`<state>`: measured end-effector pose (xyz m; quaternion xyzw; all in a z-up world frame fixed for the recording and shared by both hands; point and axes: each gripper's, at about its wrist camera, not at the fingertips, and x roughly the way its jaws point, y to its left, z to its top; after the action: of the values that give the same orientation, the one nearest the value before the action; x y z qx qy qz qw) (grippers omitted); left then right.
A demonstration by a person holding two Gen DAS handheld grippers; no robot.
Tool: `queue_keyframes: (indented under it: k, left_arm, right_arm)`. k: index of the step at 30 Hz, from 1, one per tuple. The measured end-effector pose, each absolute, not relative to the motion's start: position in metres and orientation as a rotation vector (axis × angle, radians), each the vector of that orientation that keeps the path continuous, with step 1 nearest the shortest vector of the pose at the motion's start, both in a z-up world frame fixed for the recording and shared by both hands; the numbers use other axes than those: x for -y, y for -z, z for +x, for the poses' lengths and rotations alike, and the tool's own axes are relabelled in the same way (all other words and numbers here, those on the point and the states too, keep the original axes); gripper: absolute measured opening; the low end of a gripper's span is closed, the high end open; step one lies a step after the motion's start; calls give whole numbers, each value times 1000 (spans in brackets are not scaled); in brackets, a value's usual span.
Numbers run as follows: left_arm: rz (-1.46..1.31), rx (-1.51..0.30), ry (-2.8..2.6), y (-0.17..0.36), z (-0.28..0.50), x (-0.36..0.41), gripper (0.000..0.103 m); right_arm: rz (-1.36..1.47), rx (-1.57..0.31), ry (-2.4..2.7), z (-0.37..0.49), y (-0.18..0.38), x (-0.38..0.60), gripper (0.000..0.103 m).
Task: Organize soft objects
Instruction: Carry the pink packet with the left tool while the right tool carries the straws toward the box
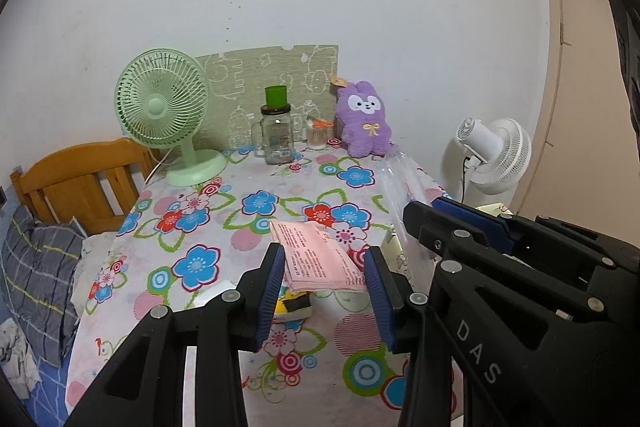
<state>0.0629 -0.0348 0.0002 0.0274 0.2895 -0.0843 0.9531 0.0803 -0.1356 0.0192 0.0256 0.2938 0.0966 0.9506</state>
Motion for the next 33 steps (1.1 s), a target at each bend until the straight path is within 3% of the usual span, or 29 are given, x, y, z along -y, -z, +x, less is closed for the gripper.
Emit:
queue_keyframes:
  k: [33]
  left_arm:
    - [105,-588,291,10,76,109,42]
  right_arm:
    - [91,-592,-83,83,-8,213,16]
